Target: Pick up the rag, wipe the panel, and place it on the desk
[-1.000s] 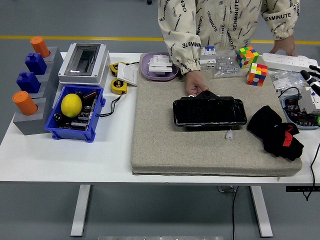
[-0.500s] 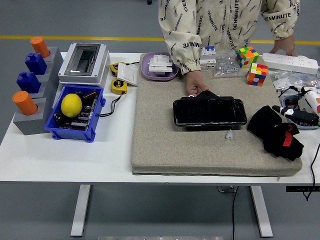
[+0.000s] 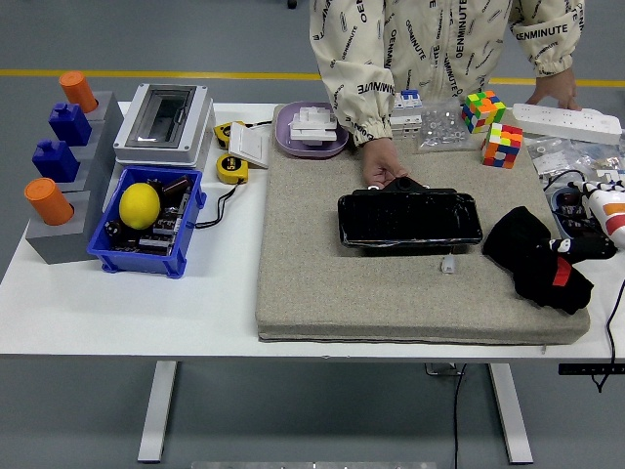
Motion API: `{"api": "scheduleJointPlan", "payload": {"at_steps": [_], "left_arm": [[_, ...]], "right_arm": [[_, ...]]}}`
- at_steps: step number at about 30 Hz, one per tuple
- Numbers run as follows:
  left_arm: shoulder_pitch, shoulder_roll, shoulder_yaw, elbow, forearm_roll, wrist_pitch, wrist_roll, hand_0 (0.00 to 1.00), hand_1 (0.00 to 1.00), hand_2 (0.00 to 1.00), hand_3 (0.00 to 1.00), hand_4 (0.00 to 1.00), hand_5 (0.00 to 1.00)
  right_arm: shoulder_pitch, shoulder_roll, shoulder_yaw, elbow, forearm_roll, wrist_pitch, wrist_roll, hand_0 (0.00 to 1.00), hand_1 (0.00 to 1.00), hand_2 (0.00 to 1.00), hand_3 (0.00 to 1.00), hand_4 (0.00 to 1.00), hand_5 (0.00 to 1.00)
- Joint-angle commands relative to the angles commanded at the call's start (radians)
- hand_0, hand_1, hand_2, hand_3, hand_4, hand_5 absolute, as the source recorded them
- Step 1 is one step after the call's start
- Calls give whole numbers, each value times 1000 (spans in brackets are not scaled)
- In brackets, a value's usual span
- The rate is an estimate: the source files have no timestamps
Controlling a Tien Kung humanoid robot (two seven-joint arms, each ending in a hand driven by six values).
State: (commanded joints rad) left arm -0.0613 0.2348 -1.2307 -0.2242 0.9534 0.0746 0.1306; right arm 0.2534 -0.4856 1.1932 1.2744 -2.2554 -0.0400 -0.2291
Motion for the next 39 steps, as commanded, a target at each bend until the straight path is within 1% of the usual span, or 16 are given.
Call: {"api": "scheduleJointPlan", "payload": {"at_steps": [4, 5, 10, 11, 12, 14, 16, 17, 19, 22, 23, 27, 30, 33, 36, 39], "left_arm": [[1, 1, 3, 0, -1, 0, 0, 652, 662, 695, 581, 683, 446], [1, 1, 4, 0, -1, 0, 0, 652, 664, 695, 581, 681, 446], [3, 3, 7, 1, -1, 0, 0, 652, 664, 695, 581, 681, 446], [4, 3, 8, 1, -2, 0, 0, 652, 662, 695, 580, 682, 448], [5, 3, 10, 2, -3, 0, 0, 652, 662, 695, 580, 682, 448], [6, 3, 12, 2, -4, 0, 0, 652, 662, 695, 580, 682, 448], [7, 3, 14, 2, -5, 0, 0, 652, 662, 695, 580, 682, 448], [7, 3, 16, 2, -6, -1, 1, 652, 663, 695, 580, 681, 447], [6, 3, 18, 2, -6, 0, 0, 652, 663, 695, 580, 681, 447], [5, 4, 20, 1, -6, -1, 0, 652, 663, 695, 580, 681, 447], [4, 4, 20, 1, -7, -1, 0, 652, 661, 695, 580, 681, 447], [5, 3, 18, 1, -6, -1, 0, 652, 661, 695, 580, 681, 447], [7, 2, 17, 2, -6, -1, 1, 652, 662, 695, 580, 680, 445], [8, 2, 15, 3, -5, 0, 0, 652, 662, 695, 580, 680, 445], [9, 2, 14, 4, -3, 0, 0, 651, 662, 695, 580, 681, 447], [9, 1, 15, 3, -3, -1, 1, 651, 662, 695, 580, 681, 447]], "right_arm": [[0, -1, 0, 32, 75, 29, -68, 939, 852, 889, 909, 998, 740], [0, -1, 3, 41, 104, 38, -92, 918, 839, 875, 873, 998, 794], [-4, 7, 10, 81, 268, 70, -194, 918, 839, 875, 873, 998, 794], [-5, 13, 11, 88, 302, 73, -213, 889, 821, 860, 864, 998, 827], [-6, 19, 11, 95, 334, 72, -227, 889, 821, 860, 864, 998, 827], [-8, 30, 12, 104, 357, 65, -242, 889, 821, 860, 864, 998, 827], [-12, 50, 10, 111, 356, 43, -253, 889, 821, 860, 864, 998, 827], [-12, 58, 7, 110, 352, 31, -254, 864, 801, 842, 846, 998, 832], [-9, 71, -1, 104, 331, 4, -251, 864, 801, 842, 846, 998, 832], [0, 97, -16, 73, 258, -63, -235, 864, 801, 842, 846, 998, 832], [2, 106, -17, 61, 242, -82, -231, 849, 767, 804, 814, 998, 835], [0, 134, -17, 30, 196, -136, -214, 849, 767, 804, 814, 998, 835], [2, 146, -16, 14, 175, -144, -211, 845, 755, 793, 808, 998, 838], [2, 159, -6, 1, 162, -135, -221, 845, 755, 793, 808, 998, 838], [-1, 180, 9, 2, 151, -125, -241, 839, 751, 791, 801, 998, 853], [-5, 203, 17, 7, 144, -126, -256, 839, 751, 791, 801, 998, 853]]}}
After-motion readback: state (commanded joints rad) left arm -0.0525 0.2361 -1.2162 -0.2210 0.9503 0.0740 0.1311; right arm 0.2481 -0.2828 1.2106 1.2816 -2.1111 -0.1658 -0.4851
